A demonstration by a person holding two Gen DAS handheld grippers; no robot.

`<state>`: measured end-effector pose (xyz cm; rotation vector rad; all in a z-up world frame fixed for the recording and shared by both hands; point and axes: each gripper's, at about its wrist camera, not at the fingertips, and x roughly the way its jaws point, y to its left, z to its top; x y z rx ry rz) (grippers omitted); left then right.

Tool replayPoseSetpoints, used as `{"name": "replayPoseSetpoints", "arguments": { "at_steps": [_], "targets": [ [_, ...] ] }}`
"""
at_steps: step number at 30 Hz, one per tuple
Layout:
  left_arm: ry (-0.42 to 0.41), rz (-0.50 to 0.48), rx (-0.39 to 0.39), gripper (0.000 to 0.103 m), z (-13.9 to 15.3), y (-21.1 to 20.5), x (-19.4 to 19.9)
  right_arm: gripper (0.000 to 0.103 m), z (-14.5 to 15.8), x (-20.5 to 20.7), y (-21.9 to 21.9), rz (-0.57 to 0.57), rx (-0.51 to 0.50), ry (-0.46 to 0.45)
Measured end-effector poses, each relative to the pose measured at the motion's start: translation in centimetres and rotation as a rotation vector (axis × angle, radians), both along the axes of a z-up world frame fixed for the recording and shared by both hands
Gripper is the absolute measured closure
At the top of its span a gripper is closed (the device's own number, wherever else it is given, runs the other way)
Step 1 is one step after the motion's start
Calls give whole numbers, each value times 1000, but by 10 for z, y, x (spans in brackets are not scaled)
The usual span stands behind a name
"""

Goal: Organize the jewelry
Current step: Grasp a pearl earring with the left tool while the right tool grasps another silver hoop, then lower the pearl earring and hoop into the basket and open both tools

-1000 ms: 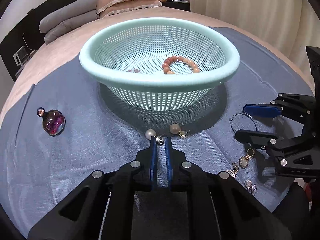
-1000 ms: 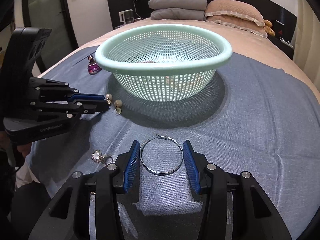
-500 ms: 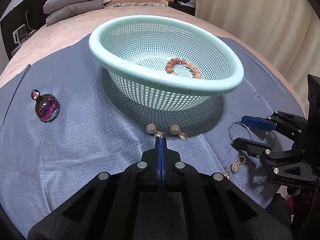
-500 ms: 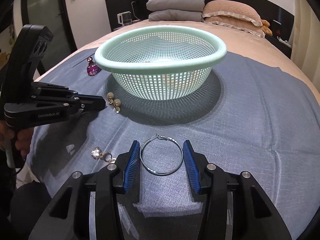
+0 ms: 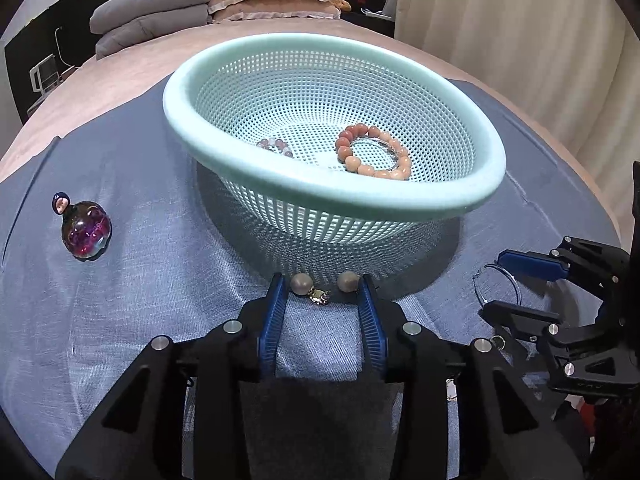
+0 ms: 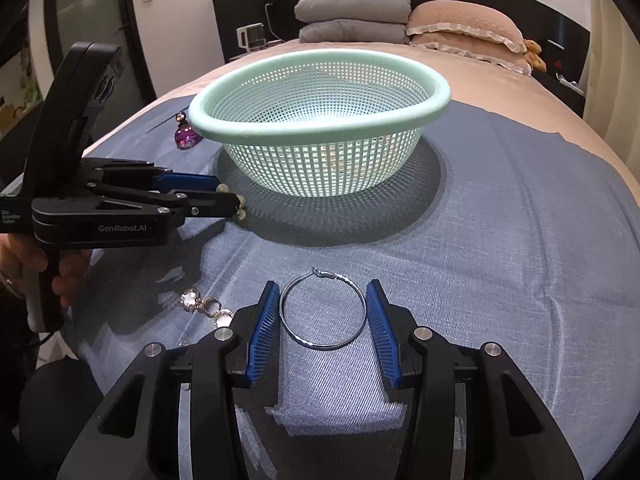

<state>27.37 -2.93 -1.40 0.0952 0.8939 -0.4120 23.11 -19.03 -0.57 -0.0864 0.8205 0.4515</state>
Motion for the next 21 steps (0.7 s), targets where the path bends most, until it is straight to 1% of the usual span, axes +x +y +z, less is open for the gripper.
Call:
{"name": "replayPoseSetpoints", "arguments": {
  "at_steps": [1, 2, 3, 5, 6, 9, 13, 17, 21],
  "targets": [
    [-8, -8, 6, 68, -1, 0, -1, 61, 0, 1, 0, 0, 2, 0],
    [-13, -7, 21, 78, -3, 0, 1, 61, 0, 1, 0, 0, 4, -1],
    [-12, -5, 26, 83, -4, 2, 3, 61, 0, 2, 0, -2, 6, -1],
    [13, -4, -19, 83, -4, 7, 8, 61, -1, 2, 0, -5, 8, -4],
    [15, -7, -19, 83, -4, 8, 10, 61, -1, 2, 0, -6, 8, -7],
    [-4, -17, 18, 84, -3, 2, 9, 61, 0, 1, -1, -8, 10, -8],
    [4, -8, -20, 84, 5, 8, 0, 61, 3, -1, -2, -14, 11, -15],
    [-8, -12, -9, 84, 16, 14, -16, 61, 11, -6, -5, -30, 22, -36],
    [-21, 10, -3, 83, 32, 24, -28, 61, 31, -12, -6, -35, 16, -79]
  ]
}}
